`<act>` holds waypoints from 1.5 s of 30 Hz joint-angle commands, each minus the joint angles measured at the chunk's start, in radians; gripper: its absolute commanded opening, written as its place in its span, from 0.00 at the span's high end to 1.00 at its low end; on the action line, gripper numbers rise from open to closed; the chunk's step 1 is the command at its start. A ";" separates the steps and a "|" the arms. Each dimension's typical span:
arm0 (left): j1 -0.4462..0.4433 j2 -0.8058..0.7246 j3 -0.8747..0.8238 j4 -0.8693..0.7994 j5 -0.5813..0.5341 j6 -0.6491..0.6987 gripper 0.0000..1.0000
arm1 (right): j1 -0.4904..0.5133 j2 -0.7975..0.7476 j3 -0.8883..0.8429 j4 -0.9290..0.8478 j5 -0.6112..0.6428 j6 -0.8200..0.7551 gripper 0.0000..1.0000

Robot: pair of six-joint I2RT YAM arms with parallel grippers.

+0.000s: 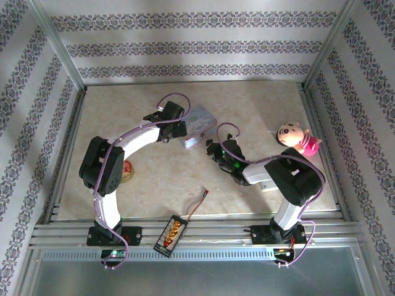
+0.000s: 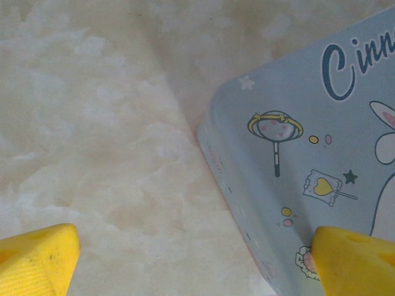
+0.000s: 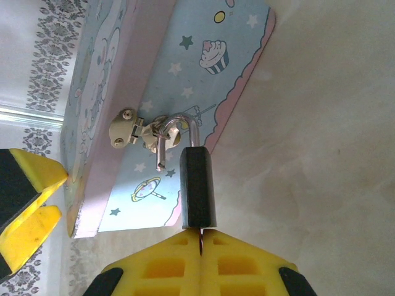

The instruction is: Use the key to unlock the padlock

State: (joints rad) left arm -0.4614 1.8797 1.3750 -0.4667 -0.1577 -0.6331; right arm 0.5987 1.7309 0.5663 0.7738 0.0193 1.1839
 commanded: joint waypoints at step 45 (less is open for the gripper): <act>0.010 0.004 -0.042 -0.052 0.035 -0.013 0.06 | 0.045 0.145 -0.032 0.346 0.141 0.156 1.00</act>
State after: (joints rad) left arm -0.4614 1.8793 1.3682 -0.4561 -0.1383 -0.6483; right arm 0.6331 1.8637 0.5449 1.0168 0.1097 1.3190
